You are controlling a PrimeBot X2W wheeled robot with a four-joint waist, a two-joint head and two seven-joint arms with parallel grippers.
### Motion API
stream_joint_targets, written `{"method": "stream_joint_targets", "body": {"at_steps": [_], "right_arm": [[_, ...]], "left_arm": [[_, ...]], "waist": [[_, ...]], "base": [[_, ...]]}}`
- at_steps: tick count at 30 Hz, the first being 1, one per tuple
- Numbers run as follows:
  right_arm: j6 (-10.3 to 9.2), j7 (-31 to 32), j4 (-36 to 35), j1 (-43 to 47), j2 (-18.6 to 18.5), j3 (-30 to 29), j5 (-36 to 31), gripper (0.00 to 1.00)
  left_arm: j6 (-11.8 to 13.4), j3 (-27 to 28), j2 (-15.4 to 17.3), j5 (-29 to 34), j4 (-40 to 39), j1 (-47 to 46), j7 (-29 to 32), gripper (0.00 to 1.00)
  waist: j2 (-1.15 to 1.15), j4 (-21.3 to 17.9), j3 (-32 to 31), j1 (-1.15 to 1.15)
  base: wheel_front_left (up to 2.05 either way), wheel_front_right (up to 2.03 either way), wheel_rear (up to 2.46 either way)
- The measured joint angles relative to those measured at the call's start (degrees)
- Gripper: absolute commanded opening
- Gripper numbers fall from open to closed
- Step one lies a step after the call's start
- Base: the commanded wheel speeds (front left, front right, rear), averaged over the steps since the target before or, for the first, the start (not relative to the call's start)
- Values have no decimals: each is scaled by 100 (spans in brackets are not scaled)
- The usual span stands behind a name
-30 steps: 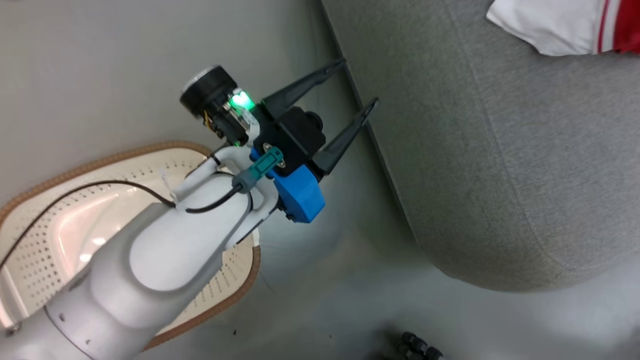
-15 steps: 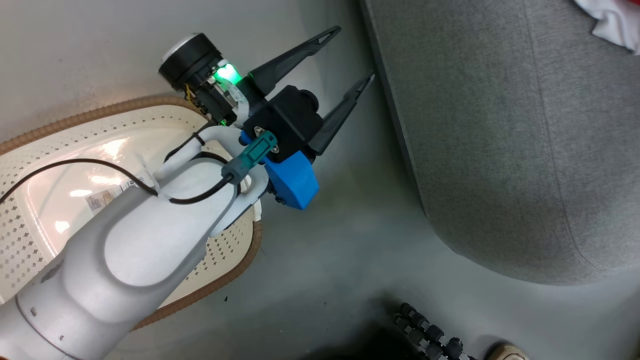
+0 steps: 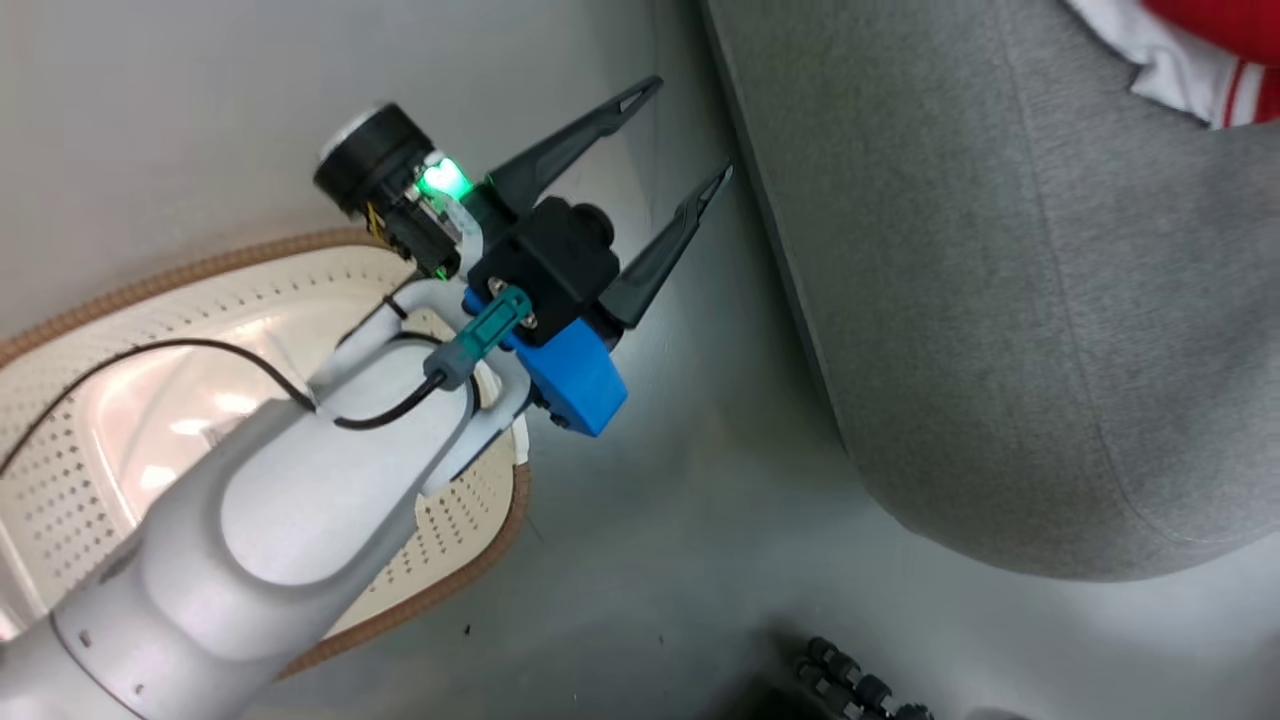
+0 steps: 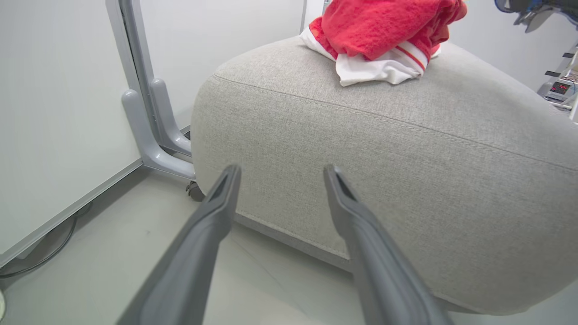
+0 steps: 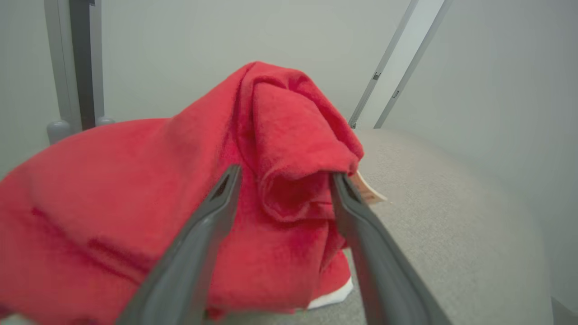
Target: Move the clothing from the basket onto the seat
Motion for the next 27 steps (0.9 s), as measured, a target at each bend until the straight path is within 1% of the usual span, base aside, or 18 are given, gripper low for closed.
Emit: {"method": "stream_joint_targets", "body": {"at_steps": [4,6,10,14,17,21,23,24,27], "right_arm": [[0,0,-334,677,59,-10,-77,100],[0,-1,-644,934,172,4,-65,100],[0,-1,-1113,1405,274,321,-263,100],[-1,-1,-1470,1727,298,684,-303,100],[0,0,-1603,1987,336,1066,-326,100],[-1,-1,-1675,2220,401,1525,-312,100],[0,-1,-1690,2341,466,1757,-287,100],[0,-1,-1675,2479,515,1970,-282,100],[0,-1,-1667,2719,582,2202,-266,100]], "left_arm": [[73,26,-141,-156,232,242,-325,100],[141,98,-208,-265,399,417,-541,100],[326,325,-275,-555,644,845,-845,100],[531,655,-342,-771,723,1217,-995,100],[697,1003,-337,-879,717,1521,-1022,100],[887,1657,-308,-878,474,1988,-1039,100],[929,2007,-286,-839,420,2341,-1039,100],[967,2353,-304,-790,344,2707,-1039,100],[972,2822,-404,-664,223,3187,-1039,100]], "waist": [[0,10,-395,0],[0,25,-644,0],[0,68,-1217,-1],[0,171,-1819,-2],[0,321,-2254,-2],[0,620,-2744,-3],[0,799,-2953,-3],[0,982,-3159,-3],[0,1243,-3456,-2]], "base": [[0,0,0],[0,0,0],[0,0,0],[0,0,0],[0,0,0],[0,0,0],[0,0,0],[0,0,0],[0,0,0]]}}
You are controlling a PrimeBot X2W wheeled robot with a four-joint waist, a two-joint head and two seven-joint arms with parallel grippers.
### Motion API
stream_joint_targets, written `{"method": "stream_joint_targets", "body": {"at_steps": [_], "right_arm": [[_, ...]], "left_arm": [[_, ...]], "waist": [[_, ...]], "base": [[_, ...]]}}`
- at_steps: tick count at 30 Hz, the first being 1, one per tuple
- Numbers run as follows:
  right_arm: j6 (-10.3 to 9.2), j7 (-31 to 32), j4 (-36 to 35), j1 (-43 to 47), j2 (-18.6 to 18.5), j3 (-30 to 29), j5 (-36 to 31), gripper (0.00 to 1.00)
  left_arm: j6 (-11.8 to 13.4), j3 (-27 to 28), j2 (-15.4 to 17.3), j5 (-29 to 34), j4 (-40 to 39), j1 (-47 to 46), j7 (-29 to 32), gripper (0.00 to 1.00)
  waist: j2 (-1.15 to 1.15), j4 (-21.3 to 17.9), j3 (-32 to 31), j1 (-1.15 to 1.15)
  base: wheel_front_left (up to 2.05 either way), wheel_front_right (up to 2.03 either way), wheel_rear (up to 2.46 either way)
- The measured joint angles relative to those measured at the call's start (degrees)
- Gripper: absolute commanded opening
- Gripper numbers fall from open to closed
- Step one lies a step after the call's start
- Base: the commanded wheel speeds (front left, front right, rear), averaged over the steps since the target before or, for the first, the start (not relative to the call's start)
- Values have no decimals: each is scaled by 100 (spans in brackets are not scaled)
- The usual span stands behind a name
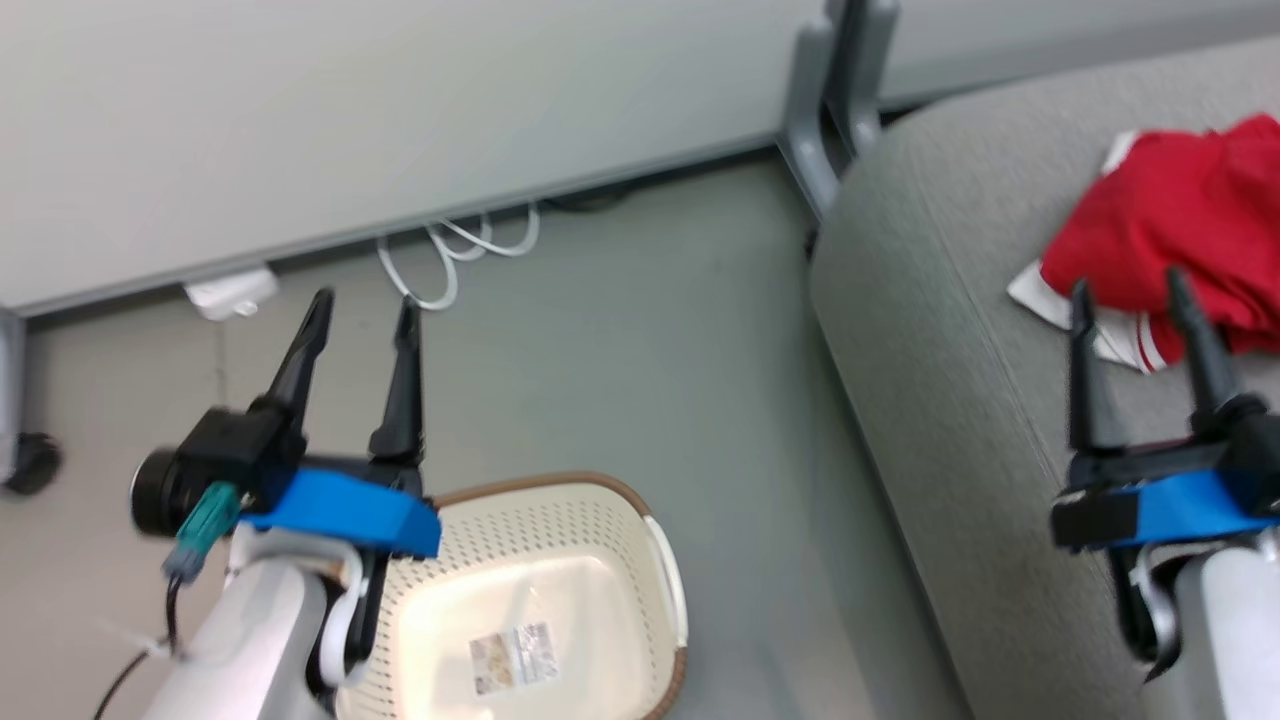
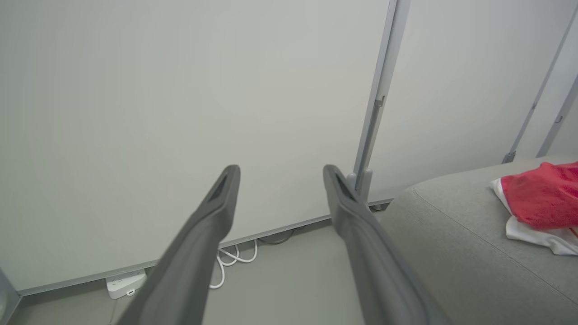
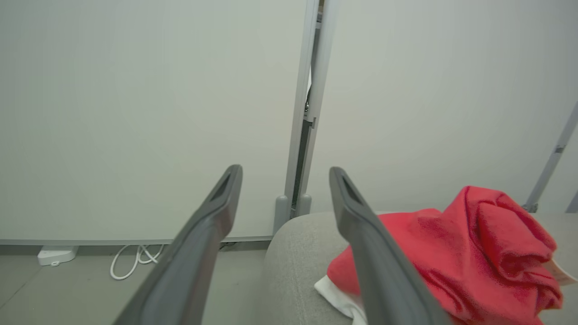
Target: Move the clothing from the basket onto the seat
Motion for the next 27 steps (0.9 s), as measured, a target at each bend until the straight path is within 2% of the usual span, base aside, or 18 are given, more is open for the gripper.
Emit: {"method": "stream_joint_targets", "body": {"at_steps": [4,14,21,27], "right_arm": [[0,1,9,351,149,223,60,100],[0,1,102,1390,371,483,302,100],[0,1,257,1689,492,564,376,100],[0,1,385,1791,548,568,392,100]], "left_arm": [[-63,579,-176,242,-178,673,-5,100],[-584,1454,-612,854,-314,1983,-4,100],[-1032,1998,-892,1116,-296,2397,-5,100],[-1272,2248,-1094,1334,-134,2498,-5,100]], "waist": [[0,302,-394,0],[0,815,-1196,1],[0,924,-1380,1],[0,942,-1408,2]], "base": [[0,0,0],[0,0,0],[0,0,0],[0,0,0]]}}
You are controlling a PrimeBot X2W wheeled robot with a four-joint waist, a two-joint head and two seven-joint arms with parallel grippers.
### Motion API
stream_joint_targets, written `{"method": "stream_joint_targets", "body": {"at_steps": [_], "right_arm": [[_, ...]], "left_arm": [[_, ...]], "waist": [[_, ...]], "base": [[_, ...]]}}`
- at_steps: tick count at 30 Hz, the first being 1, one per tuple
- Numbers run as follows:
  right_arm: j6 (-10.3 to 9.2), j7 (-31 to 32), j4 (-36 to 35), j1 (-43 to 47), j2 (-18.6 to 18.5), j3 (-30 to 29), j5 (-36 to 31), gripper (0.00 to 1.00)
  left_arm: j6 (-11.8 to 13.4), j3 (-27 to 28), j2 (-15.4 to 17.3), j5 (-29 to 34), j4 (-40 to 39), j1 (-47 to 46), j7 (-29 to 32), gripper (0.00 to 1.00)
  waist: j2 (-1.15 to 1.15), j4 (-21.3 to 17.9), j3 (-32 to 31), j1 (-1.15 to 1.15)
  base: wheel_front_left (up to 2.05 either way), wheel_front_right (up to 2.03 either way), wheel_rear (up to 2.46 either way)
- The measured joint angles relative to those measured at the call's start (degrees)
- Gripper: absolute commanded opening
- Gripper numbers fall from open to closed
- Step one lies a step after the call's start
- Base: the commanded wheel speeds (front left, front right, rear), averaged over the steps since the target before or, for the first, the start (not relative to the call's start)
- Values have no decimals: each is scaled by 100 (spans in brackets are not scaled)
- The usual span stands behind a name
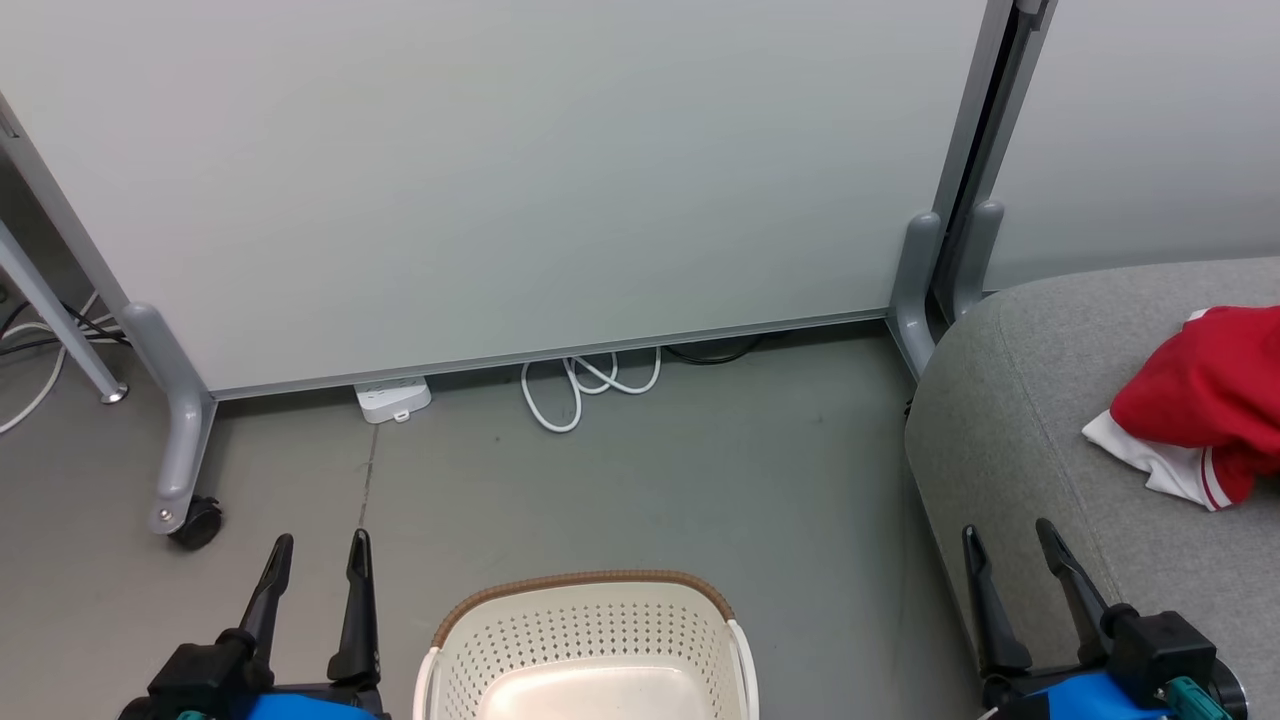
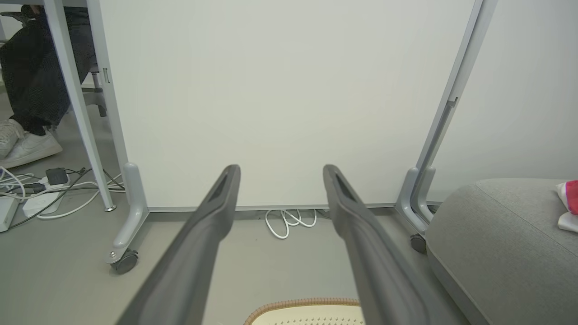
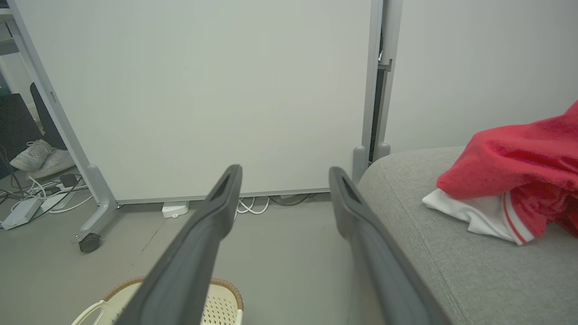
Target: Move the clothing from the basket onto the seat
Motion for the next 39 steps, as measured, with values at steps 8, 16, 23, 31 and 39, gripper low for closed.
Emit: {"method": "stream_joint_targets", "body": {"at_steps": [8,16,23,31,39], "right_arm": [[0,0,71,31,16,4,13,100],[0,103,299,86,30,-27,248,0],[0,303,298,70,47,-99,1060,0],[0,506,264,40,73,-153,1900,0],[0,686,238,-30,91,-214,2686,0]], "left_arm": [[-191,218,-132,200,159,1,1,100],[-219,277,-216,20,442,76,137,0],[-237,337,-216,-747,435,73,342,0],[-250,386,-216,-1551,382,61,520,0],[-287,458,-215,-2279,343,23,698,0]], "waist": [[0,9,-25,-1],[0,11,-24,0],[0,9,-11,0],[0,7,3,0],[0,4,16,0]], "base": [[0,0,0],[0,0,0],[0,0,0],[0,0,0],[0,0,0]]}}
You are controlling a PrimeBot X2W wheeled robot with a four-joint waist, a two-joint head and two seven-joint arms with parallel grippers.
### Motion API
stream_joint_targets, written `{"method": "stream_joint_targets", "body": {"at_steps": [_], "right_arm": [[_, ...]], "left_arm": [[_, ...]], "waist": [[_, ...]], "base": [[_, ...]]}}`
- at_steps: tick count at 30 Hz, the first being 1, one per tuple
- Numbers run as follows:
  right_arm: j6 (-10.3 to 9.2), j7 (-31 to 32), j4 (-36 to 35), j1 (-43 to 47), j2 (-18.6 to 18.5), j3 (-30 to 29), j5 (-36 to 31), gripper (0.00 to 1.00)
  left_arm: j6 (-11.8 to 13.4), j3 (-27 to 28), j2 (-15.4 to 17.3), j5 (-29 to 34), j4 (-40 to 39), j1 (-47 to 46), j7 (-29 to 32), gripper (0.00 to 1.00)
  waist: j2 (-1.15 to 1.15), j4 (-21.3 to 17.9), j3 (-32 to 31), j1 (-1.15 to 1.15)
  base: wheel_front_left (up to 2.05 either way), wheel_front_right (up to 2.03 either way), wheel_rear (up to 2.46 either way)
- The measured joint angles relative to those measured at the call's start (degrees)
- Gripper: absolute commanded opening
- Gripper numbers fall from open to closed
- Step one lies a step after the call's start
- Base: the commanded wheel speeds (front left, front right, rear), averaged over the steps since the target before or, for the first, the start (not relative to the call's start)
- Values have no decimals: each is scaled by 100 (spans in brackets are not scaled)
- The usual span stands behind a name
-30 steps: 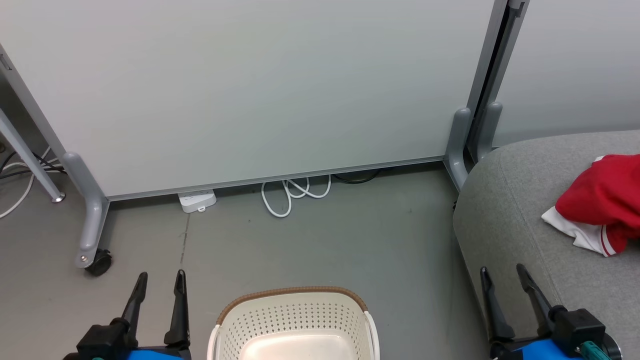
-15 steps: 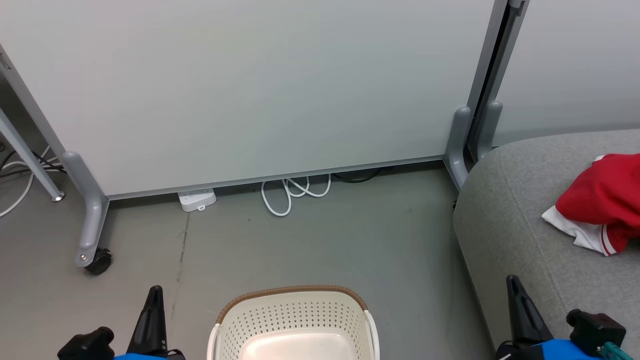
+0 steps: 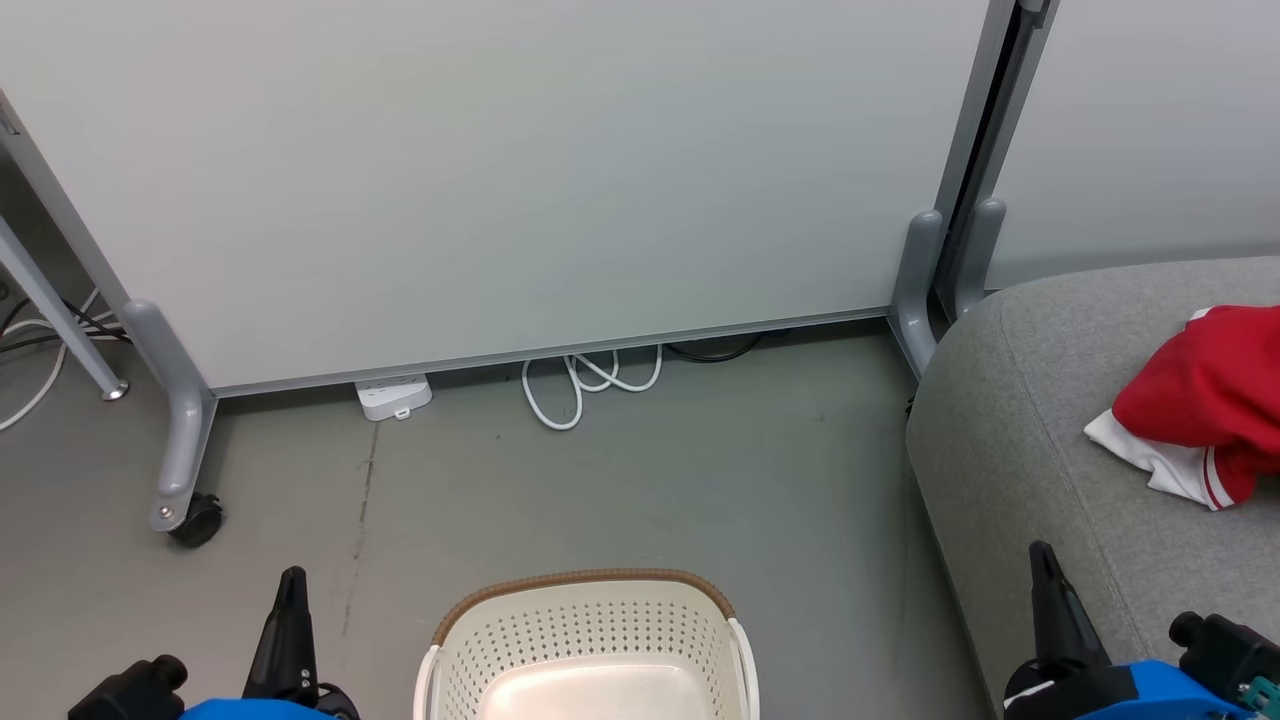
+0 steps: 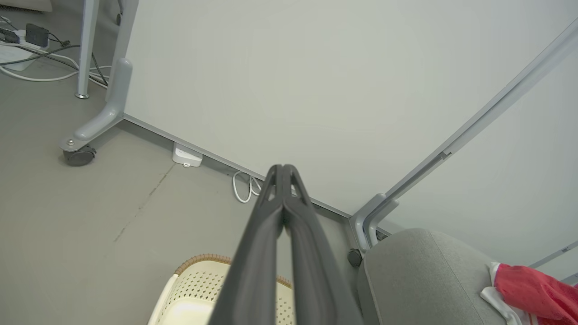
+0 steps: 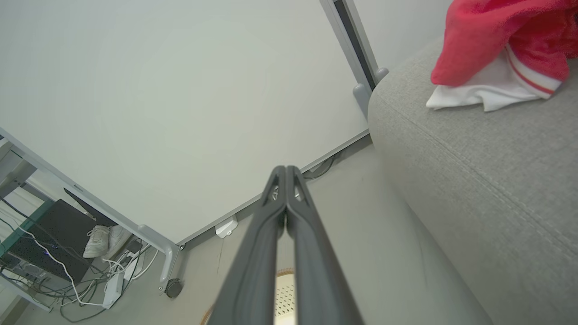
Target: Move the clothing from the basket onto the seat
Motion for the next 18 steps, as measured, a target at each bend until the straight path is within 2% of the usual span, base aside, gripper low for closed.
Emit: {"method": "stream_joint_targets", "body": {"at_steps": [18], "right_arm": [[0,375,-34,-166,37,-124,1517,0]], "left_arm": [[-33,115,0,-1419,-49,-99,357,0]], "waist": [[0,-5,30,0]], "base": [[0,0,0]]}}
